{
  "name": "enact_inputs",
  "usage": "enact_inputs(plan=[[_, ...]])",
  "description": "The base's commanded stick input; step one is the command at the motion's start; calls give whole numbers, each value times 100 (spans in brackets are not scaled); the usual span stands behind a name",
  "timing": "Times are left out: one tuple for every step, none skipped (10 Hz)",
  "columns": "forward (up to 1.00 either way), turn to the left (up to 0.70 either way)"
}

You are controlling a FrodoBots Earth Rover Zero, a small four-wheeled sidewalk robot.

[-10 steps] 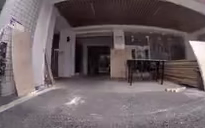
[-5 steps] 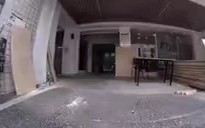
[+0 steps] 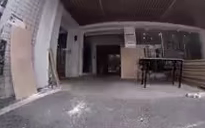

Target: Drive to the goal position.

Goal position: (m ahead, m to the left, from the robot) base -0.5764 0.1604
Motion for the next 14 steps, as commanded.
enact_inputs(plan=[[45, 27], [45, 27], [45, 27], [58, 20], [70, 10], [70, 1], [70, 0], [70, 0], [70, 0], [70, 0], [70, 0], [70, 0], [70, 0], [70, 0]])
